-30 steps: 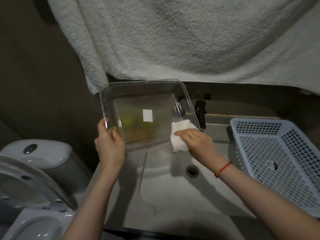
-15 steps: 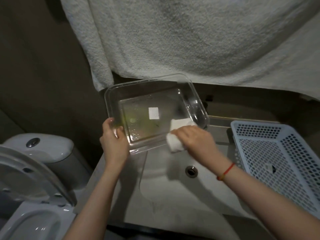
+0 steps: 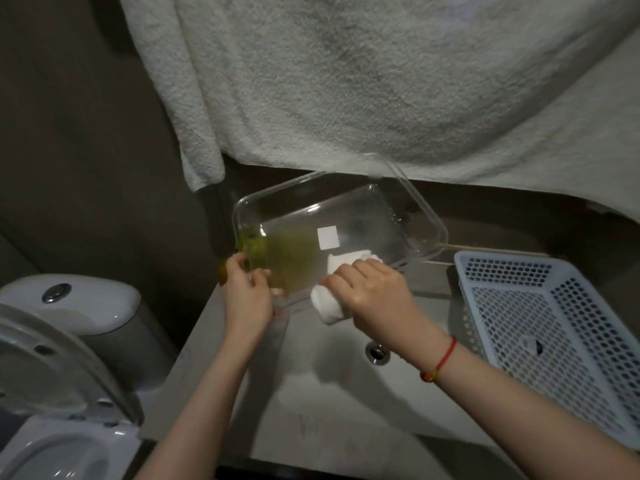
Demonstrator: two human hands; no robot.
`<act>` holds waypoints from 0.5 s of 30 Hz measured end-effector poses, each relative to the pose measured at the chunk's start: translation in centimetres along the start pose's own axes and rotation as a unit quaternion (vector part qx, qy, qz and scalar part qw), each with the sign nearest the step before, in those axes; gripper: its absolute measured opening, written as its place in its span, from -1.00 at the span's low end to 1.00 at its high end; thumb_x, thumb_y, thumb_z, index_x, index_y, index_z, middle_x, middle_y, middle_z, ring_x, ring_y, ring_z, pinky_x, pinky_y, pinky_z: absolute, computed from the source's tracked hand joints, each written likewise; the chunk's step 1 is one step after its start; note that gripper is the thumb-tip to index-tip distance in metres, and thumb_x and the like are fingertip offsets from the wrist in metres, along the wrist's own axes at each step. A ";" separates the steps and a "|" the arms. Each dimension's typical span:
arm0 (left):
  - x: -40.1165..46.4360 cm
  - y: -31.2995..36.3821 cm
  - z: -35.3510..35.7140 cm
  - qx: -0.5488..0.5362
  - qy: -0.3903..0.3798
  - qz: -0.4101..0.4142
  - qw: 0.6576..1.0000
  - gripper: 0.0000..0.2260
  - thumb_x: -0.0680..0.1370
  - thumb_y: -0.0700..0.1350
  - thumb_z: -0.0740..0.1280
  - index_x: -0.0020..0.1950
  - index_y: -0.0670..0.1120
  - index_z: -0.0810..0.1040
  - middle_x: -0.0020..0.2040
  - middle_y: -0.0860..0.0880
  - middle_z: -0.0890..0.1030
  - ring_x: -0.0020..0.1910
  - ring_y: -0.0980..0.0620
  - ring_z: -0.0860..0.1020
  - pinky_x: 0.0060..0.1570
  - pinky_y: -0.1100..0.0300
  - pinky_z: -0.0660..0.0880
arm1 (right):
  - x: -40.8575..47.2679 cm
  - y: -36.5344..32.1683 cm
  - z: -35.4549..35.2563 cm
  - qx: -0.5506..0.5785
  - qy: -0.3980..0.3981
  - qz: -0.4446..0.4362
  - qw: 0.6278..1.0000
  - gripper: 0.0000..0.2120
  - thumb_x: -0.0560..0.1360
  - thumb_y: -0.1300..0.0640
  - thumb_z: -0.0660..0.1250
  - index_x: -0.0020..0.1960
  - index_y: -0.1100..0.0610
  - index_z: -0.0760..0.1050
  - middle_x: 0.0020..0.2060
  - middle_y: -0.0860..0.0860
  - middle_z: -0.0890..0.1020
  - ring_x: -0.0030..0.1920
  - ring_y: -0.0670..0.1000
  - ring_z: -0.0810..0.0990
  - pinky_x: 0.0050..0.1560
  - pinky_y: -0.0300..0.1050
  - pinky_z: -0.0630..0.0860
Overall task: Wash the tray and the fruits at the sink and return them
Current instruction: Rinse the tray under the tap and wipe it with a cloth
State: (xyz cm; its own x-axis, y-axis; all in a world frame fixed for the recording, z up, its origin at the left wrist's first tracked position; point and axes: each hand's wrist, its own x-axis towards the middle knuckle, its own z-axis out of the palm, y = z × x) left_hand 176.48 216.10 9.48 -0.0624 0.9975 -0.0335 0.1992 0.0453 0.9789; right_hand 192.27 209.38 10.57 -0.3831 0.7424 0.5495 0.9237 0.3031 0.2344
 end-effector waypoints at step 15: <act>1.0 4.6 -2.6 0.069 -0.090 0.333 0.936 -0.70 0.58 -0.27 0.24 -0.34 -0.04 0.43 -0.40 0.07 0.43 -0.37 0.23 0.42 -0.31 0.42 0.31 | 4.7 3.8 -4.8 0.128 0.131 0.130 0.974 -0.51 0.27 0.40 0.22 0.17 0.19 0.55 0.04 0.10 0.64 0.07 0.09 0.55 0.02 -0.06 0.49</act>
State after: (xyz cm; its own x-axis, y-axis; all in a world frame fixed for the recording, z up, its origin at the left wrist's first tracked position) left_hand 174.82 217.12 14.48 0.2841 0.7993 0.5295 0.2596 -0.5958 0.7600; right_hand 194.00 211.15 17.89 -0.0930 0.6469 0.7569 0.9488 0.2881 -0.1297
